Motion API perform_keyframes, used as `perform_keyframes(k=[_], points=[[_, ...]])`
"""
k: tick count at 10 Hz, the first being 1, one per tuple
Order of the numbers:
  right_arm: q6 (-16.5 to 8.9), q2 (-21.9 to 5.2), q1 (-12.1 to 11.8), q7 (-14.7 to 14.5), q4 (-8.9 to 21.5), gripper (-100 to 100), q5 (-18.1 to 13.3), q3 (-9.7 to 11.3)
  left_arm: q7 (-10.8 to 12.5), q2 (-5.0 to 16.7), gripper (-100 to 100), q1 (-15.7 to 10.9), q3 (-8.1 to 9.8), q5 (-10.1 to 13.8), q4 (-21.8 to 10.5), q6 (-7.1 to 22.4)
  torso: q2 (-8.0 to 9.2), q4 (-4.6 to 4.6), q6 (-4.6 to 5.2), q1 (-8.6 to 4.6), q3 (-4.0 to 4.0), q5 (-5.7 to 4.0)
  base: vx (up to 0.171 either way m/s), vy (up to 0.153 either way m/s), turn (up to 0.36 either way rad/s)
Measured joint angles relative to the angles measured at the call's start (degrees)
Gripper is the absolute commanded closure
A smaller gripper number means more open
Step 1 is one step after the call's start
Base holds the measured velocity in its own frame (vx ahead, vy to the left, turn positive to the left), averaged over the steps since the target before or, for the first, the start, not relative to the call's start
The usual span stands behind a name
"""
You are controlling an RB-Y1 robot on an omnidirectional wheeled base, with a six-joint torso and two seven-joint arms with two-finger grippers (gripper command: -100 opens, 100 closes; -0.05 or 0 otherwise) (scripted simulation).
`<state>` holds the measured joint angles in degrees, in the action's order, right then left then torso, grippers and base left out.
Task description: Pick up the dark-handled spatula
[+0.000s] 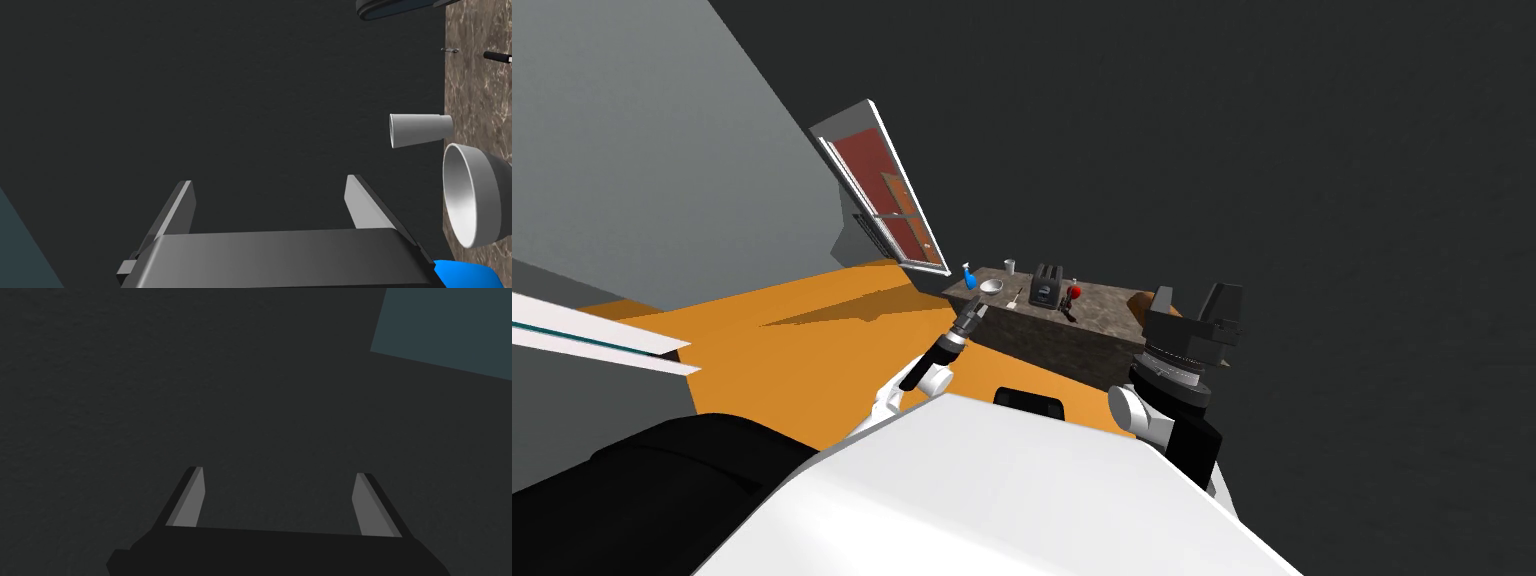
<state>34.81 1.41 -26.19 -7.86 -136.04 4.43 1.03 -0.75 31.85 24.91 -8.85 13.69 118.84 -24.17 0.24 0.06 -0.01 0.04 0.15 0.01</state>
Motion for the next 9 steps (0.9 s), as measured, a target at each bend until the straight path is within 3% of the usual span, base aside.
perform_keyframes(k=[5, 9], points=[[0.0, 0.0, 0.0, 0.0, 0.0, 0, 0.0, 0.0, 1.8, 7.8, -100, 0.8, -2.91, 4.3, -3.5, 2.9, -0.06, -0.02, 0.03, 0.01, -0.04, 0.01, -0.058, 0.000, -0.129], [0.0, 0.0, 0.0, 0.0, 0.0, 0, 0.0, 0.0, 3.2, 14.1, -100, 2.1, -3.99, 7.0, -4.9, 4.6, -0.20, -0.04, -0.02, 0.03, -0.11, 0.01, -0.027, -0.007, -0.141]])
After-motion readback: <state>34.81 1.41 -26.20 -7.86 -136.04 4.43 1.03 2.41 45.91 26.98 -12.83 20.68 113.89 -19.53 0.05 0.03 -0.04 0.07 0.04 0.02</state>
